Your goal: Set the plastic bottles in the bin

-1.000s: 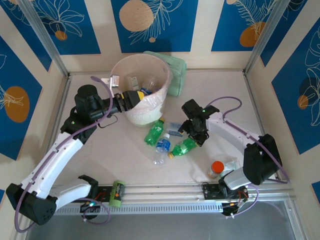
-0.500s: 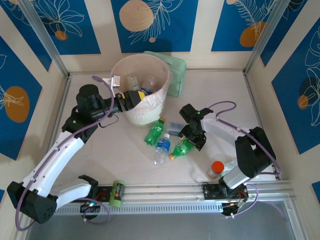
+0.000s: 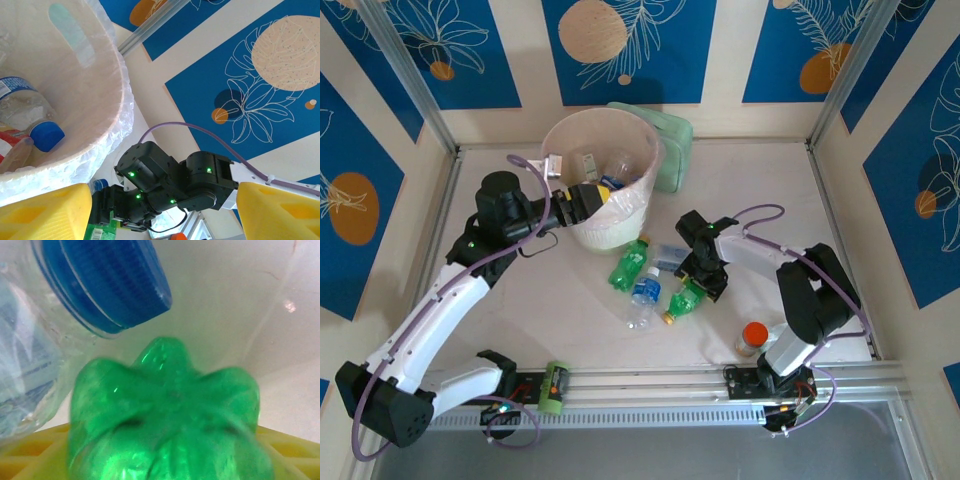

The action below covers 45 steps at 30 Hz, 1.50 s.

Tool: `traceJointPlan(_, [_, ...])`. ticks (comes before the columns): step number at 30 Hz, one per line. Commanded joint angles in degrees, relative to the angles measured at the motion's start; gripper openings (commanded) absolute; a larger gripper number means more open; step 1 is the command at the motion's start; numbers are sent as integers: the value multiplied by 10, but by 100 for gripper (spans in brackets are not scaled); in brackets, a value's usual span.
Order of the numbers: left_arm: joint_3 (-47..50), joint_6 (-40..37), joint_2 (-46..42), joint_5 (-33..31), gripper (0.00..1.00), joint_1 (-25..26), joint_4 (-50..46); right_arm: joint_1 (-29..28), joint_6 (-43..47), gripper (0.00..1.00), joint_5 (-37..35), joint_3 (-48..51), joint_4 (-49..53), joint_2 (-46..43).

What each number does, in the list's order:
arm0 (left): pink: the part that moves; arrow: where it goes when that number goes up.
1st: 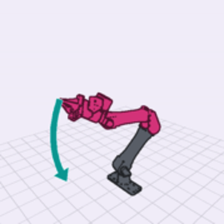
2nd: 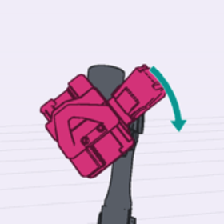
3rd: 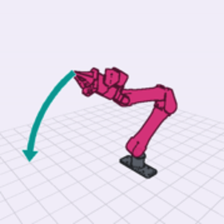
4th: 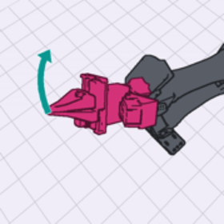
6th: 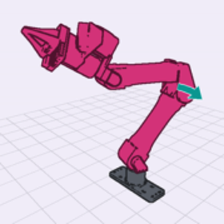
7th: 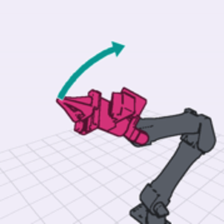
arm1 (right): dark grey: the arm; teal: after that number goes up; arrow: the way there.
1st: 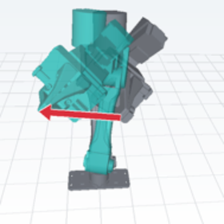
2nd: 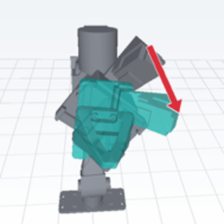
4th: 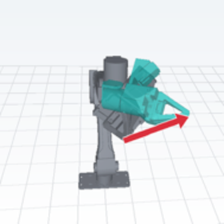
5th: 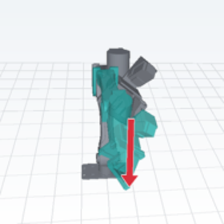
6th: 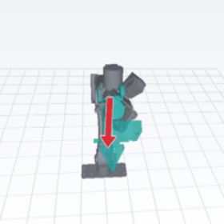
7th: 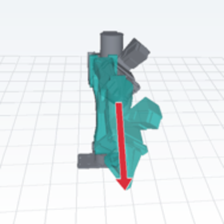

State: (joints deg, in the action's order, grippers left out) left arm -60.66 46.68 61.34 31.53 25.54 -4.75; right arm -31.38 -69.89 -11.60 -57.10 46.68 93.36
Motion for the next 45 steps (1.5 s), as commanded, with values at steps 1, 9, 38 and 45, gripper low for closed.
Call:
traceJointPlan(1, [6,7,0,15,76,6,24,1,3,70,7,15,-11,4])
traceJointPlan(9, [4,17,5,13,76,7,31,0,7,55,-7,23,-11,-48])
traceJointPlan(38, [-21,95,71,118,93,91,205,9,131,50,48,-239,-136,-317])
traceJointPlan(45, [-31,98,84,133,91,103,218,8,109,50,90,-278,-193,-290])
